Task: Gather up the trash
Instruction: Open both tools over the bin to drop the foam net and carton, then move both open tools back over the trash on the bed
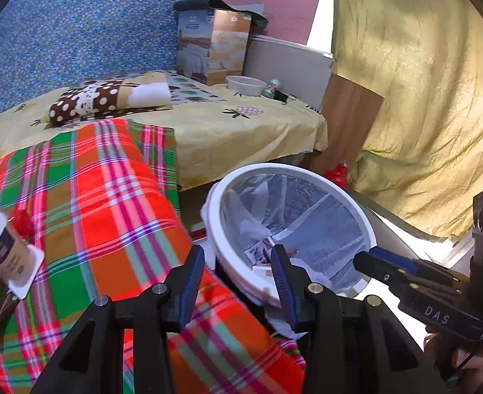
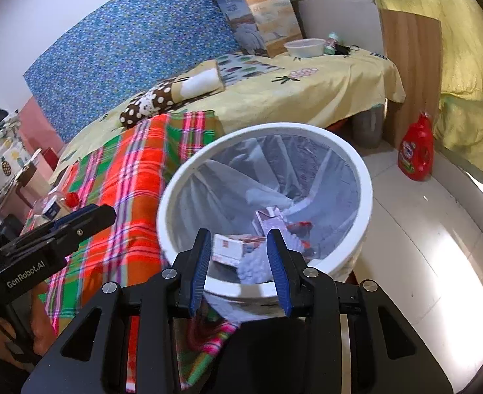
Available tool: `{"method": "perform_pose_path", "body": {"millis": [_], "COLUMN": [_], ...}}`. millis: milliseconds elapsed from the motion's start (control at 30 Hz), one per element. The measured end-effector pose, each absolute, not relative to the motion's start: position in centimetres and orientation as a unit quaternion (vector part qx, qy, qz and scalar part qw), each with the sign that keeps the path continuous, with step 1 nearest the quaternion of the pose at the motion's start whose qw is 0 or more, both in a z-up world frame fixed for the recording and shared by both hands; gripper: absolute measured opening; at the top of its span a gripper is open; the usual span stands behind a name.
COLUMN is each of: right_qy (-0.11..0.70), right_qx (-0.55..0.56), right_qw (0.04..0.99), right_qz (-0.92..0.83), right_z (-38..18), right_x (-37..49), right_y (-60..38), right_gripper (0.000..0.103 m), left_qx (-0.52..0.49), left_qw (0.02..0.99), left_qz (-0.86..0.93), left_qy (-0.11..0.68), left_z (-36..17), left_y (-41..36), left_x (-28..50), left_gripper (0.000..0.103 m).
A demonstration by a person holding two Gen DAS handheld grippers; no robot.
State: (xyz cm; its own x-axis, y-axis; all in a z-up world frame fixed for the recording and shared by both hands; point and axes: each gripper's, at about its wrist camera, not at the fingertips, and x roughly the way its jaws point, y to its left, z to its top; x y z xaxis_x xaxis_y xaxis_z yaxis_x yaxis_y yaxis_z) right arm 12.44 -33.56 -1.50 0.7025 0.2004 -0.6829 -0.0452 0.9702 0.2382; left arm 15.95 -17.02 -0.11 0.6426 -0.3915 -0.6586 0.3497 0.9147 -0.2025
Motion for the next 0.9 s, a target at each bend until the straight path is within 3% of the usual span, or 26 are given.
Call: {"method": "perform_pose_path", "body": {"millis": [900], "right_qy": [0.365], "right_qx": [0.040], "right_qw": [0.908], "right_qz": [0.202], "right_z": [-0.5], "right_x": [10.3], "right_y": [-23.7], "right_gripper": [0.038], "left_qx": [-0.069], "left_qw": [0.920], "left_qz": [-0.111], "left_qy": [0.371], "left_z": [-0.5], "left_y": [-6.2], "left_x": [9.5], "left_gripper": [0.042]}}
